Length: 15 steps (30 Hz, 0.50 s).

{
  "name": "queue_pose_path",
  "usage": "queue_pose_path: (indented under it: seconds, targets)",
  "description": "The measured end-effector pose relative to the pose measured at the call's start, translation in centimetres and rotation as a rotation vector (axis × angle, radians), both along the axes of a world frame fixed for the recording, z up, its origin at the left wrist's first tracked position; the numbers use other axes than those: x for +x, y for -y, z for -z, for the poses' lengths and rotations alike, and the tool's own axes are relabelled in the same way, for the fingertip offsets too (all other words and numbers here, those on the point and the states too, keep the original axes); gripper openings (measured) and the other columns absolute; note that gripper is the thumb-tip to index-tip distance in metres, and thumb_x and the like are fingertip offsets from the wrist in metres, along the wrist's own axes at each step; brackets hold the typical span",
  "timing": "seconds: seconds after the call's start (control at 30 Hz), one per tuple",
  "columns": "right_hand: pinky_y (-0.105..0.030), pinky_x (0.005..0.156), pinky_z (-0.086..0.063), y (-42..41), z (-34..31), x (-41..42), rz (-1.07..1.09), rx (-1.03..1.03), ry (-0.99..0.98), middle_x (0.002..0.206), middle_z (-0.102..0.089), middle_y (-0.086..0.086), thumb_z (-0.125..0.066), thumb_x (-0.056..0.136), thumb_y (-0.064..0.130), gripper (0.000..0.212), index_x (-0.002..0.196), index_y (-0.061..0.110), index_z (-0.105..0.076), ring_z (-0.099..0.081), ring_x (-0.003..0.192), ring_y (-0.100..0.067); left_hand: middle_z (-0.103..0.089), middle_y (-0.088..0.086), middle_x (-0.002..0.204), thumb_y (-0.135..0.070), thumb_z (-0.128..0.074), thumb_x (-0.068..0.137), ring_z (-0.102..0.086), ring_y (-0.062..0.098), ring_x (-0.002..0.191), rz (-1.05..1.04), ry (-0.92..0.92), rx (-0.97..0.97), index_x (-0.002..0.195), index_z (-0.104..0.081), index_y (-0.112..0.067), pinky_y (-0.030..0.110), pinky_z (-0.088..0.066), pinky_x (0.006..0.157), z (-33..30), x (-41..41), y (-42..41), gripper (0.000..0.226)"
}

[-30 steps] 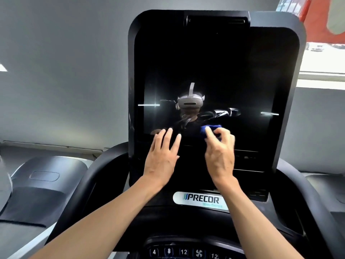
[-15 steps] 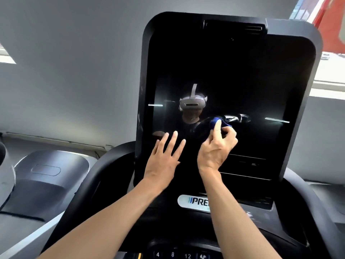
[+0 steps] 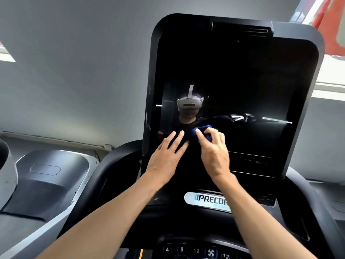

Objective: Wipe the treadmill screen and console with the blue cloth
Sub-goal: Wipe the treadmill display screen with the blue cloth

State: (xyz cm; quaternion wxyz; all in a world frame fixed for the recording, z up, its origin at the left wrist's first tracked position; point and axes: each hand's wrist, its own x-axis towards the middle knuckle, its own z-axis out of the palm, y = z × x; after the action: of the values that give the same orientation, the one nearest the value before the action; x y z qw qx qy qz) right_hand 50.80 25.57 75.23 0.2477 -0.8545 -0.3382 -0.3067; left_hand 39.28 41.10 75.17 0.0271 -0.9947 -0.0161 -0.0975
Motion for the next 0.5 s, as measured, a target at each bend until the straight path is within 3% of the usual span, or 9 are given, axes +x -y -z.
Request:
queue_pose_path:
  seconds: [0.1,0.2,0.3,0.4,0.5]
  targets:
    - [-0.032,0.076,-0.051,0.0,-2.0,1.2,0.191,0.175,-0.101,0.119,-0.054,-0.010,-0.065,0.094,0.003,0.041,0.132,0.016,-0.065,-0.048,0.100,-0.028,0.017,0.006,0.169,-0.007,-0.060,0.094,0.006,0.031,0.156,0.003,-0.001,-0.002,0.162,0.001,-0.025,0.040,-0.015,0.125,0.2,0.0,-0.1,0.093]
    - [-0.025,0.081,-0.042,-4.1,-2.7,0.5,0.338,0.391,-0.225,0.121,-0.053,-0.011,-0.061,0.096,0.007,0.040,0.134,0.019,-0.063,-0.047,0.101,-0.027,0.019,0.004,0.169,-0.011,-0.059,0.096,0.011,0.029,0.156,0.009,-0.031,-0.044,0.162,-0.001,-0.025,0.040,-0.014,0.126,-0.1,-0.1,0.0,0.088]
    - [-0.032,0.085,-0.049,-4.0,-1.0,-1.1,0.095,0.128,-0.096,0.121,-0.054,-0.010,-0.064,0.092,0.001,0.047,0.135,0.018,-0.063,-0.048,0.104,-0.028,0.000,0.006,0.171,-0.010,-0.062,0.092,0.004,0.028,0.157,0.061,0.016,-0.104,0.159,-0.027,-0.018,0.041,-0.018,0.127,-0.2,-0.4,-0.5,0.076]
    - [-0.037,0.085,-0.054,-0.6,-0.8,-0.6,-0.106,-0.099,0.027,0.120,-0.056,-0.009,-0.070,0.089,0.005,0.046,0.133,0.019,-0.065,-0.049,0.104,-0.028,-0.025,0.008,0.166,-0.014,-0.070,0.089,-0.015,0.028,0.155,0.038,0.076,-0.117,0.152,-0.043,-0.012,0.039,-0.037,0.119,0.6,-1.2,-1.6,0.068]
    - [-0.034,0.080,-0.051,-0.8,-2.9,1.6,0.076,0.087,-0.067,0.119,-0.054,-0.009,-0.065,0.093,0.004,0.043,0.132,0.019,-0.065,-0.048,0.101,-0.029,-0.039,0.012,0.156,-0.021,-0.072,0.091,-0.032,0.030,0.146,-0.068,0.160,-0.129,0.149,-0.048,-0.010,0.041,-0.048,0.109,1.0,-2.5,-2.3,0.063]
